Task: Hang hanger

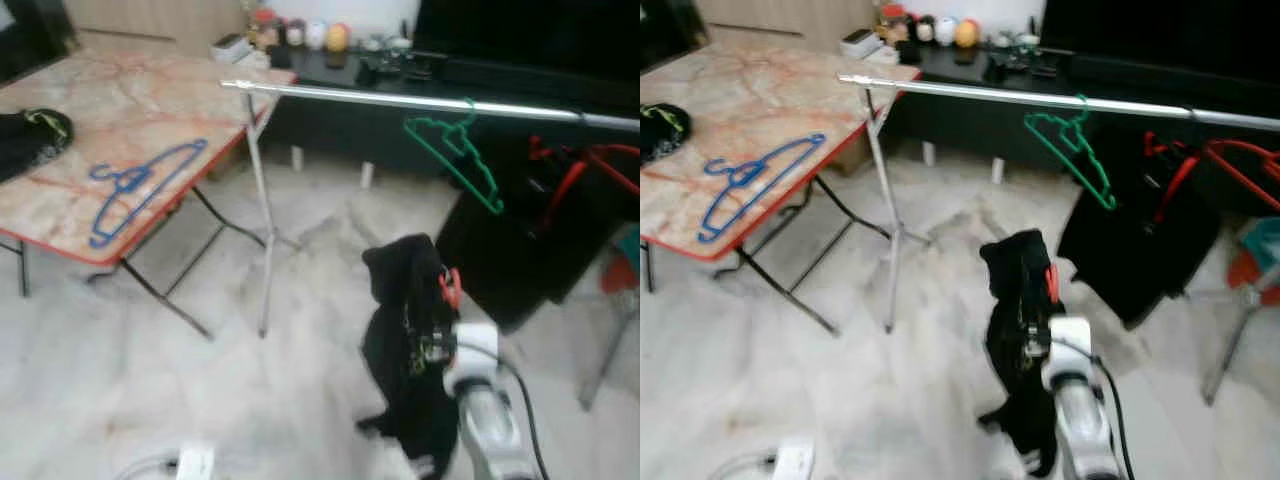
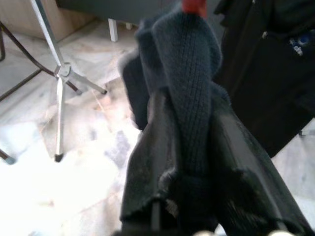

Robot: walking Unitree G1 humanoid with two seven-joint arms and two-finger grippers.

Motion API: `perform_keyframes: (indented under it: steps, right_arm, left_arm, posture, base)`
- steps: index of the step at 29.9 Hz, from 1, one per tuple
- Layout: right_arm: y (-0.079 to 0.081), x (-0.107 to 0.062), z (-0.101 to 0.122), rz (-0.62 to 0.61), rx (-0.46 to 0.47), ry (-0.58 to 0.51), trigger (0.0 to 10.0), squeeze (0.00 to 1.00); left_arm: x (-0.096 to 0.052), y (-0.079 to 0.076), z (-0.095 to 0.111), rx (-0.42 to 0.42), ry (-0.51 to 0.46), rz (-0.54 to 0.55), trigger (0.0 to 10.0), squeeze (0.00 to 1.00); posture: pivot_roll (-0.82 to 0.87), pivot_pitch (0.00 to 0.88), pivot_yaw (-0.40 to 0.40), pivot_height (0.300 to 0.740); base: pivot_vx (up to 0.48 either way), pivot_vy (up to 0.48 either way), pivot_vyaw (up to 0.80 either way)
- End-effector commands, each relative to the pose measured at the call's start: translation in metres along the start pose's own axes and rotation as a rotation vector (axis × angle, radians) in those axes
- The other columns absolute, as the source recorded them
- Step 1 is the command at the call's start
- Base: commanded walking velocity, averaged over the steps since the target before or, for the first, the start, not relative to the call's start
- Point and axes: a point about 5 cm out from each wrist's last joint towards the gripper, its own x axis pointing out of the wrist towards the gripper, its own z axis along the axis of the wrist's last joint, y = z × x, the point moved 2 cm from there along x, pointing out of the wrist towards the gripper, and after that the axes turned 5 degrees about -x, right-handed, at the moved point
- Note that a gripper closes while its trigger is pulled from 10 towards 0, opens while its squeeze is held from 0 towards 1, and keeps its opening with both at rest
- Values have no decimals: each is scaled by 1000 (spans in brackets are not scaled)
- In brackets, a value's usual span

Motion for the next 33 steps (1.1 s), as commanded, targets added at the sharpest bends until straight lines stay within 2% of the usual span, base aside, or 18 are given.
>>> perform_keyframes:
  steps: [1, 9, 27, 33]
  right_arm:
    - [-4, 5, 8, -16, 14, -29, 10000, 0]
    - [-2, 5, 10, -9, 7, -39, 10000, 0]
    - [0, 5, 12, -7, 6, -55, 10000, 0]
    - [0, 6, 13, -8, 8, -57, 10000, 0]
  left_arm:
    - [-5, -4, -21, 9, 84, -14, 10000, 0]
    - [-5, -5, -21, 8, 81, -15, 10000, 0]
    - [-5, -5, -22, -4, 87, -18, 10000, 0]
    - [-5, -4, -22, -4, 87, -16, 10000, 0]
  posture:
    - [-12, 88, -27, 740]
    - [-11, 88, -26, 740]
    - [-9, 92, -25, 740]
    - [-8, 94, -23, 740]
  base:
    - [0, 0, -800]
    - [0, 0, -730]
    - [0, 0, 0]
    - [0, 251, 0]
